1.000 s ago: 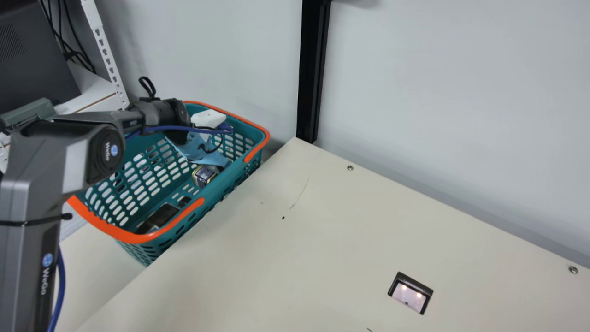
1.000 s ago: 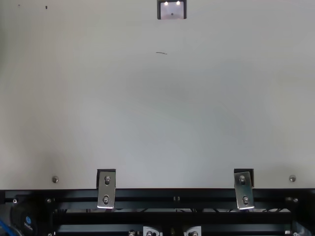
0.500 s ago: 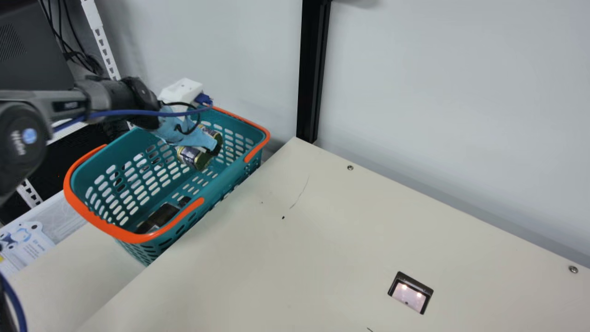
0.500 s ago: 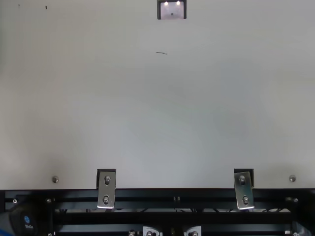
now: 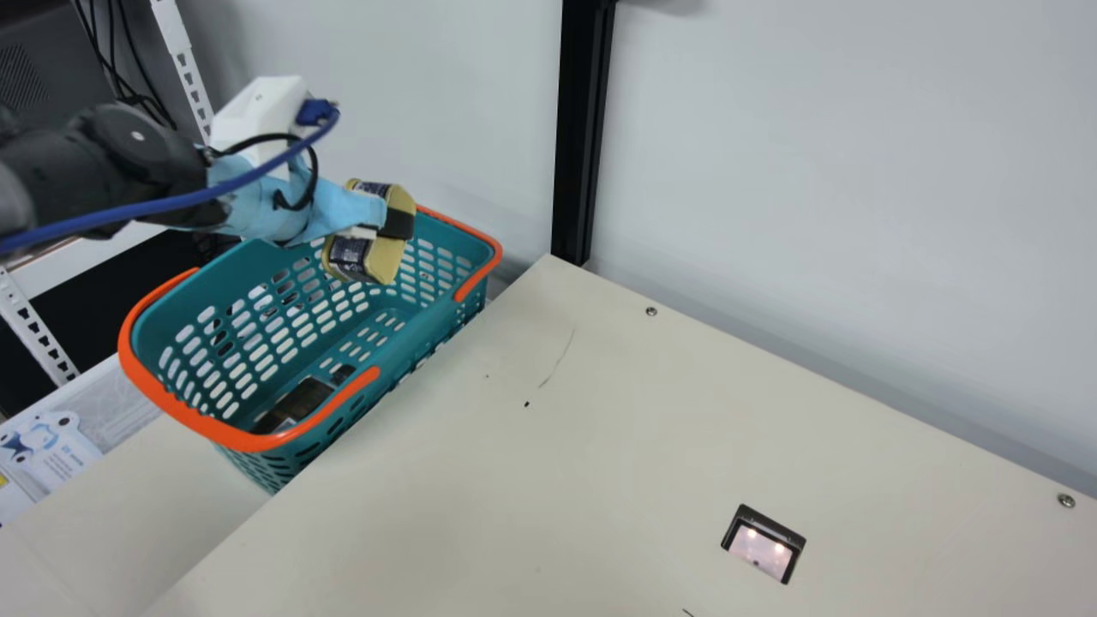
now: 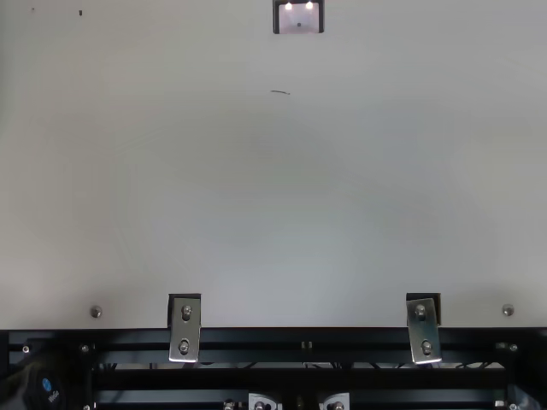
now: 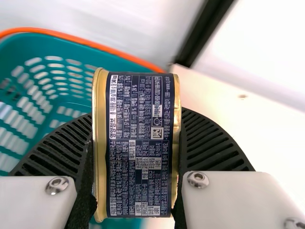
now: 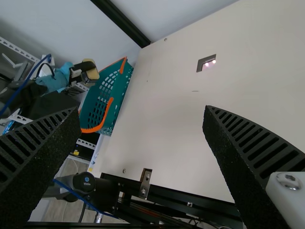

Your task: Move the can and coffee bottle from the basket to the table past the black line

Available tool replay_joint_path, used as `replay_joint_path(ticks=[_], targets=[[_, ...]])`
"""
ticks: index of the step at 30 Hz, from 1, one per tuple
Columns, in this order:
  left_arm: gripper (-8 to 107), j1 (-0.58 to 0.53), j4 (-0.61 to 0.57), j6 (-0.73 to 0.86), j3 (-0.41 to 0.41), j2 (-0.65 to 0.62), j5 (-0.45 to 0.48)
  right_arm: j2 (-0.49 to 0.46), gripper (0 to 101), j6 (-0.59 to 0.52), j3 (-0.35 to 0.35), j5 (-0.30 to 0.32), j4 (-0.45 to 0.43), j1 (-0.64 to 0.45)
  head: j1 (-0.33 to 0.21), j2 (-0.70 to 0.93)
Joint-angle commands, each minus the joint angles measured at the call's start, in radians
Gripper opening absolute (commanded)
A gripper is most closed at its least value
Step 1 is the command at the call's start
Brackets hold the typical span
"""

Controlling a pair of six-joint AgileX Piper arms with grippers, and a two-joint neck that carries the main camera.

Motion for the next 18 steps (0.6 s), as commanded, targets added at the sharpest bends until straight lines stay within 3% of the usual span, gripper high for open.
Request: replay_joint_path(ticks=[1,18], targets=[[10,-0.015,-0.017,-0.111,0.016,-0.098,0.06,0.0,101,0.0,0.0,0.0,0.0,0.0,-0.027,0.015],[10,-0.07,-0.2,-0.593,0.147,-0.443,0.324,0.0,101,0.0,0.0,0.0,0.0,0.0,-0.027,0.015]])
